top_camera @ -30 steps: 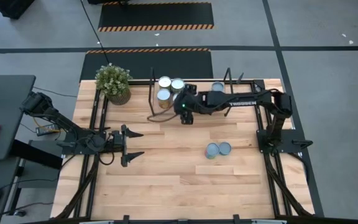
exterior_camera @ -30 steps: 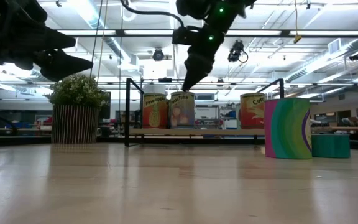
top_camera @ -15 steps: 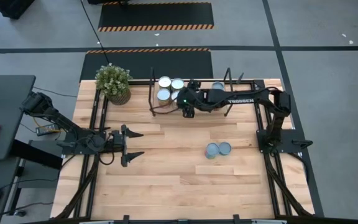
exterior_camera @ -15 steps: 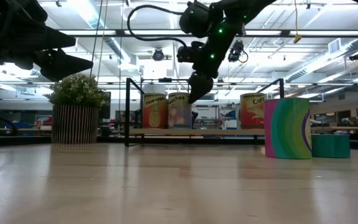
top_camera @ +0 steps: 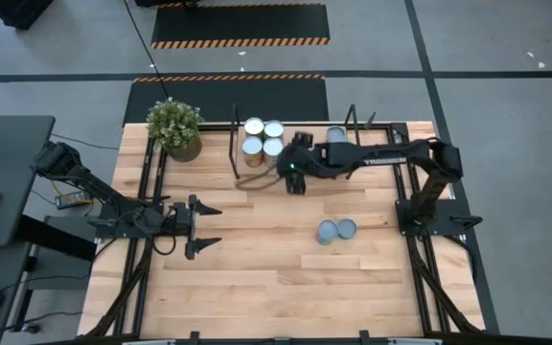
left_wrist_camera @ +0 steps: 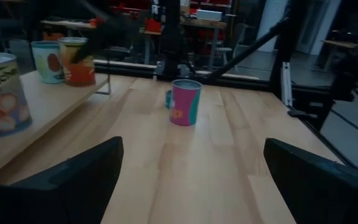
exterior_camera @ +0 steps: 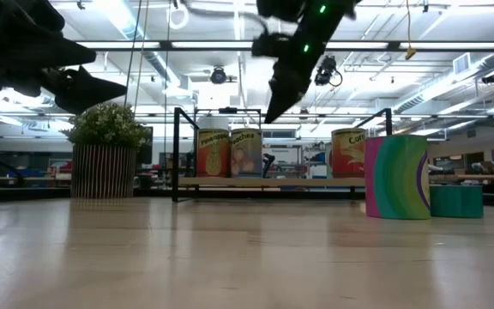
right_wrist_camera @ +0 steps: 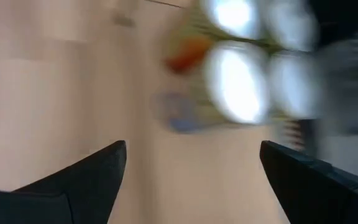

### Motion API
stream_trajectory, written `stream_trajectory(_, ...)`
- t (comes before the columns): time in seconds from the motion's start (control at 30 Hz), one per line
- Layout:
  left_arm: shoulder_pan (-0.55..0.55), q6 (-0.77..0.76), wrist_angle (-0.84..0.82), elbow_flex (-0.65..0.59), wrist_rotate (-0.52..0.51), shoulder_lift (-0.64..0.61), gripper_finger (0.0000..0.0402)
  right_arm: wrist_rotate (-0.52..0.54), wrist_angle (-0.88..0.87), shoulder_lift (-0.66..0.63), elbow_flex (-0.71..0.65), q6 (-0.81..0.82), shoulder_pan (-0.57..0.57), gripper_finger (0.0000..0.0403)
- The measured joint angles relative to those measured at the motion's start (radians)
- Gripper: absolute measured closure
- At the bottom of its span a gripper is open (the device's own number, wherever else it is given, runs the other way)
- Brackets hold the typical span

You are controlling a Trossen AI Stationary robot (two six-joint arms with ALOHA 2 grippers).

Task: Pick and place cans onto a shelf
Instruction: Put the canned chicken soup on the shelf

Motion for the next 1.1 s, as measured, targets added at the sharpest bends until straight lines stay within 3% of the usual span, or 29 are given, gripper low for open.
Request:
stream_trajectory(0.13,0.0,0.0,0.0,0.0,0.018,0.0,0.0006,-0.169,-0.082,-0.024,0.001,0.167,0.081,0.0025)
stream_trajectory(0.37,0.0,0.0,0.0,0.0,0.019,0.0,0.0006,-0.278,-0.251,-0.022,0.0,0.393,0.229,0.0025)
stream_trajectory(0.6,0.0,-0.002,0.001,0.0,0.019,0.0,0.0006,-0.29,-0.408,-0.01,-0.006,0.494,0.336,0.0025)
stream_trajectory(0.93,0.0,-0.025,0.0,0.0,0.02,0.0,0.0006,-0.265,-0.769,-0.012,0.034,0.627,0.459,0.0025)
stream_trajectory(1.1,0.0,-0.024,0.0,0.0,0.02,0.0,0.0006,-0.283,-0.759,-0.012,-0.064,0.658,0.491,0.0025)
